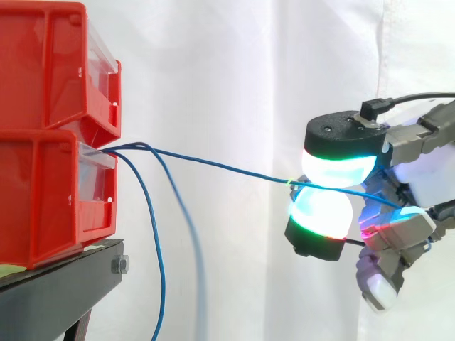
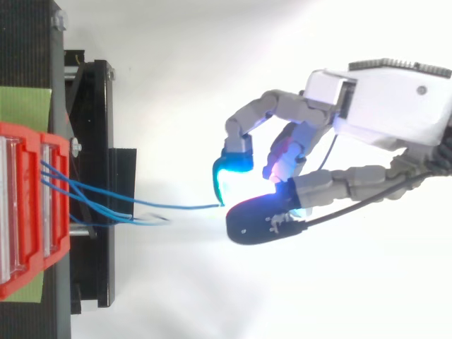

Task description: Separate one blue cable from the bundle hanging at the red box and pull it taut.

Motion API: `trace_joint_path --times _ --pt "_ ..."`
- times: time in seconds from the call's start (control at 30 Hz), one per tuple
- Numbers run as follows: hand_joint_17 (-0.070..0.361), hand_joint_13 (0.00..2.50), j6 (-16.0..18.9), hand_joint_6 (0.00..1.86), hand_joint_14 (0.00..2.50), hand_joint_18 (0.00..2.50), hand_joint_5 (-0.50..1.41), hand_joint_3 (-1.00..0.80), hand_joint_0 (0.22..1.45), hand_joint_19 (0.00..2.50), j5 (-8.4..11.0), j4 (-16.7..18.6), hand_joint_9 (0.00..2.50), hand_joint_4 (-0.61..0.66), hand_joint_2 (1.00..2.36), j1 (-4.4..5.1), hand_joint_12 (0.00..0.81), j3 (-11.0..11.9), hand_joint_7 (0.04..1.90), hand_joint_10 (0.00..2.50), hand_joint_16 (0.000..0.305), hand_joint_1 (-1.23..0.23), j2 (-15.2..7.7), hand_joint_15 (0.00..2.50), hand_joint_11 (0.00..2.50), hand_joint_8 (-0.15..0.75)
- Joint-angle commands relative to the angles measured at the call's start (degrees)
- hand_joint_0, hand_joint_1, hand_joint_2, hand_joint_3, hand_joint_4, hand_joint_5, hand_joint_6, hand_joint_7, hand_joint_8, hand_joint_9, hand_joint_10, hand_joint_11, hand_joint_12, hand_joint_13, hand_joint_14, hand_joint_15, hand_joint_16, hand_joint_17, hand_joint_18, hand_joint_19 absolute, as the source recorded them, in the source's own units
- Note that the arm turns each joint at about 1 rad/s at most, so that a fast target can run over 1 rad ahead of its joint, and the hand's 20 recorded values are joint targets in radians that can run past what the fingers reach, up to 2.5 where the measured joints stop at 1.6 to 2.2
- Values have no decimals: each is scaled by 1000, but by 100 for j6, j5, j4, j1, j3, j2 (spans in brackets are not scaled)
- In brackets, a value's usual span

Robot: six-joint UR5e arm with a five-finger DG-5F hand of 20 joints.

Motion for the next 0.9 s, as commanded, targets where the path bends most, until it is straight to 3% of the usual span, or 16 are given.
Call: trace_joint_path --times 0.0,0.13,0.27,0.37,0.7,0.8,0.87 --pt "85 1012 119 934 23 630 -190 -286 641 452 283 -32 1249 -110 1019 47 288 -191 1035 16 38 -687 91 633 1369 203" --pt "85 1008 655 934 24 630 -189 -283 643 452 530 486 1251 -103 1018 135 289 -674 1040 15 38 -690 153 629 1366 209" --pt "85 1007 1033 935 24 629 -188 -281 643 452 626 1040 1253 -96 1018 196 291 -1017 1039 17 38 -691 153 624 1369 209" --pt "85 1007 1060 934 24 626 -188 -279 642 453 635 1312 1255 -94 1018 232 291 -1087 1040 15 38 -691 144 621 1375 205" --pt "86 1002 1095 935 24 628 -182 -248 644 463 600 1699 1257 -99 1019 258 290 -1096 1053 16 38 -728 126 628 1364 206" --pt "87 1000 1112 934 25 630 -182 -324 648 461 591 1813 1256 -69 1014 258 293 -1149 1029 16 38 -737 126 627 1373 208" --pt "87 998 1112 925 24 630 -179 -466 642 462 591 2007 1270 -29 1003 276 292 -1246 1043 16 39 -719 126 629 1374 210"
